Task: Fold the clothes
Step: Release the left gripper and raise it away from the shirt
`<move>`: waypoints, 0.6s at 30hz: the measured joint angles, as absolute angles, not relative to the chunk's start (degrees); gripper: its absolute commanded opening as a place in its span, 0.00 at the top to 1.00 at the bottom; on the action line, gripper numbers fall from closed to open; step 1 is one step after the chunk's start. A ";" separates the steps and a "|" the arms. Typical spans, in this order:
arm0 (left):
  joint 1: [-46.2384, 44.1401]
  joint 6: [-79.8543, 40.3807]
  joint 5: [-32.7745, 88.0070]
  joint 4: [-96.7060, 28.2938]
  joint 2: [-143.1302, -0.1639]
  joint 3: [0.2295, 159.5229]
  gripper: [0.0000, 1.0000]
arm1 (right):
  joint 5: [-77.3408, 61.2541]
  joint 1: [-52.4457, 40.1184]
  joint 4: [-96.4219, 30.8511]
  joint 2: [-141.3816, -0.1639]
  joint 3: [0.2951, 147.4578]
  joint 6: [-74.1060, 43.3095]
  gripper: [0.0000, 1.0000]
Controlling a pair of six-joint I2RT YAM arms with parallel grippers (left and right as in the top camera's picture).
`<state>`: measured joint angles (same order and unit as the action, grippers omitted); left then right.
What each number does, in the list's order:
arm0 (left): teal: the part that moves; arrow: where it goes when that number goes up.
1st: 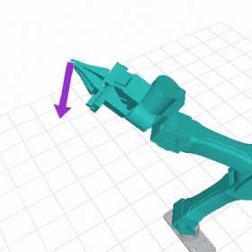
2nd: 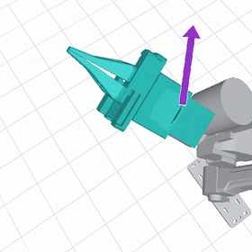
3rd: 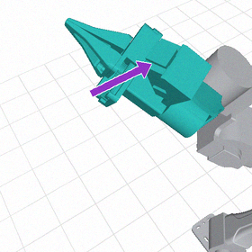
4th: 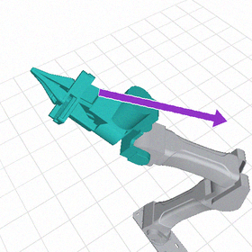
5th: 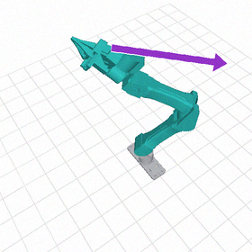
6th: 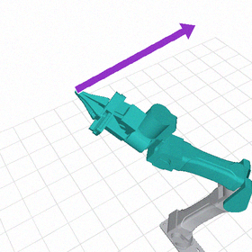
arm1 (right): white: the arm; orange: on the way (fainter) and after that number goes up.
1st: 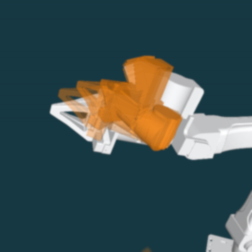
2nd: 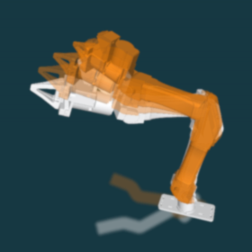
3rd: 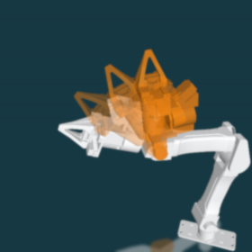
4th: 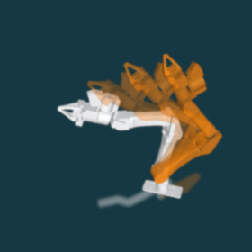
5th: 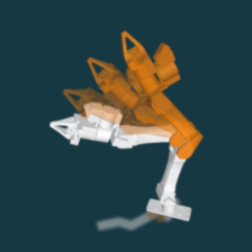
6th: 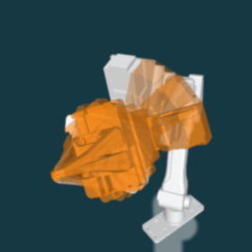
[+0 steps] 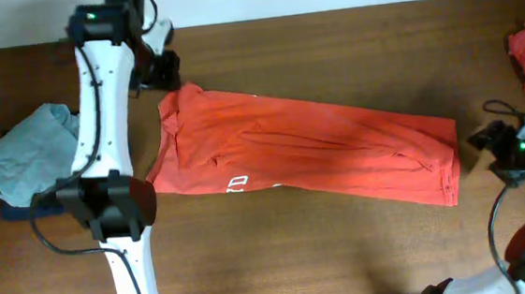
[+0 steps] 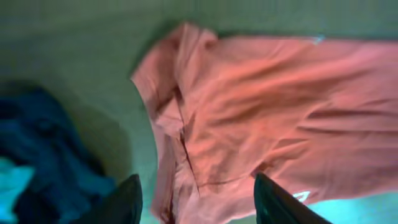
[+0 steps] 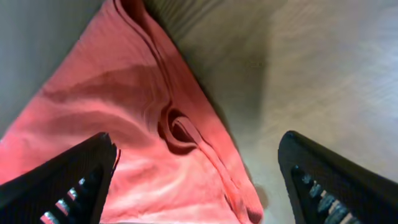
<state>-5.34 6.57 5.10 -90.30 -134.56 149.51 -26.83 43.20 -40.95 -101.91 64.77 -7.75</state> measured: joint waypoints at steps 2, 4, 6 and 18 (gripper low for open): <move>-5.34 6.13 5.10 -93.80 -134.56 156.59 0.36 | -28.27 41.34 -40.53 -106.50 64.77 -5.82 0.17; -5.34 5.98 5.10 -96.05 -134.52 161.53 0.31 | -30.20 40.38 -40.38 -109.03 65.28 -4.82 0.17; -5.34 5.80 5.13 -96.44 -134.43 165.29 0.31 | -31.73 39.59 -40.01 -110.10 66.17 -3.84 0.18; -5.34 5.76 5.74 -96.53 -134.04 166.82 0.30 | -36.82 37.76 -43.62 -112.51 67.29 -0.47 0.35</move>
